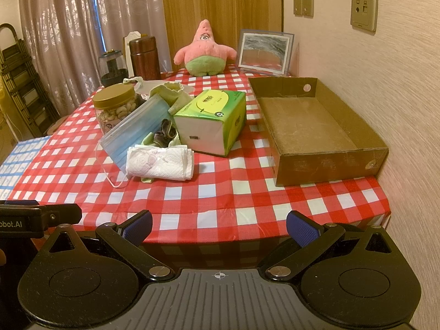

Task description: Organize soft objects

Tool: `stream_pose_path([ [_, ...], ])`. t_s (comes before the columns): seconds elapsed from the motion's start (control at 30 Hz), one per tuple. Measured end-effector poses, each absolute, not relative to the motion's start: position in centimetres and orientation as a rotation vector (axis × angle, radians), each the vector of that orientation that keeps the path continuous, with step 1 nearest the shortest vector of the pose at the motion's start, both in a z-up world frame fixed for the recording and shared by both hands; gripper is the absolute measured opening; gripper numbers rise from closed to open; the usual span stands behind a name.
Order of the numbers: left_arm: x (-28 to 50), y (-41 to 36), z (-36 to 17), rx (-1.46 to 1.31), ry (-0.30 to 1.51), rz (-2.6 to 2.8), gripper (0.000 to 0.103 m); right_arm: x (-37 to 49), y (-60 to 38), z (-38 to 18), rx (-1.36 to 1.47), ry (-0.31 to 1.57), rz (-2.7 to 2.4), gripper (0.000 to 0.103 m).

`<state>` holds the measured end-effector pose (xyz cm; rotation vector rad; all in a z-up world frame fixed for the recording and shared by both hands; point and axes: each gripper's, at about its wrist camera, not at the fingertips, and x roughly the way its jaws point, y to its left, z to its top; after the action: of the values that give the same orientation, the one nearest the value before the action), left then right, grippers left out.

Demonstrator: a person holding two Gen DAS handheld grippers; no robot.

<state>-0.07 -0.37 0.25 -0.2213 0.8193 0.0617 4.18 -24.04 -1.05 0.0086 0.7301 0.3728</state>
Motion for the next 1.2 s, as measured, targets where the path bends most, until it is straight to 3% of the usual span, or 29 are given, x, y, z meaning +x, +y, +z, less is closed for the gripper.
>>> stream_pose_path([
  [1.2, 3.6, 3.3, 1.9, -0.239, 0.771, 0.049, 0.100, 8.6, -20.5, -0.4, -0.156, 0.656, 0.526, 0.103],
])
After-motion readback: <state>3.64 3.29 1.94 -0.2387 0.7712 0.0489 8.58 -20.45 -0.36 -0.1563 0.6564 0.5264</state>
